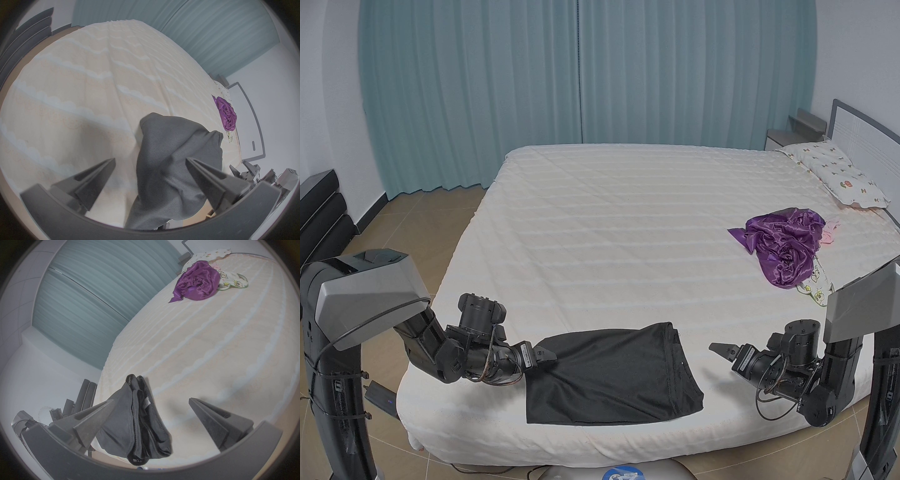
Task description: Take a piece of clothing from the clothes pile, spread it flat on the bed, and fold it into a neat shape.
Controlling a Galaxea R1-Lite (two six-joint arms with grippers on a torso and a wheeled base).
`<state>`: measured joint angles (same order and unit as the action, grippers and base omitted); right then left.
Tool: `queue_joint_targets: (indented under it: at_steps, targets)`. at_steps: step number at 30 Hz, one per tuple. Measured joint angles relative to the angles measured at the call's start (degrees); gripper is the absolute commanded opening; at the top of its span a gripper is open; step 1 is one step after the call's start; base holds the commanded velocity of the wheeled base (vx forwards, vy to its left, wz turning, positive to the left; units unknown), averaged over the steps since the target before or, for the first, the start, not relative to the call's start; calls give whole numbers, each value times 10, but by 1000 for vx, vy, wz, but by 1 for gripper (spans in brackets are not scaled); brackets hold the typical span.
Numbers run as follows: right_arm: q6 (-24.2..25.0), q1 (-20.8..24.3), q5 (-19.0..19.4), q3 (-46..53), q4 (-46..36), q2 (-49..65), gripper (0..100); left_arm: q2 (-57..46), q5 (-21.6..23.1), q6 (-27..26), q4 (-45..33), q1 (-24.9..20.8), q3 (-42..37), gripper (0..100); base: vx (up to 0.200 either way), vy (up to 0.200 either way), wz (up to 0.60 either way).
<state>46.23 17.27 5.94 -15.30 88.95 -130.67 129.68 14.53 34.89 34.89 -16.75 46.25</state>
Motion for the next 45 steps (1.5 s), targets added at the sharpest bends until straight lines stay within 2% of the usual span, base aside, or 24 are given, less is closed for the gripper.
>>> queue_joint_targets:
  at_steps: [5, 12, 17, 18, 26, 40, 45]
  targets:
    - [-2, 12, 1, -35, -4, 1, 100, -3, -2, 8, 43, 4, -1, 100, 0, 0, 0]
    - [-4, 48, 0, -112, -87, -6, 100, 30, -42, 29, 123, 8, 19, 100, 0, 0, 0]
    - [-4, 64, -1, -155, -107, -20, 100, 57, -50, 30, 129, 6, 38, 100, 0, 0, 0]
    - [-4, 66, -1, -162, -107, -24, 100, 59, -50, 30, 129, 5, 40, 0, 0, 0, 0]
    - [-5, 68, 1, -207, -109, -52, 100, 80, -56, 33, 132, 4, 64, 0, 0, 0, 0]
    - [-20, 63, -1, -348, -227, -99, 100, 86, -129, 89, 153, 4, 68, 0, 0, 0, 0]
    - [-30, 63, -1, -374, -234, -115, 100, 86, -144, 95, 179, 5, 68, 0, 0, 0, 0]
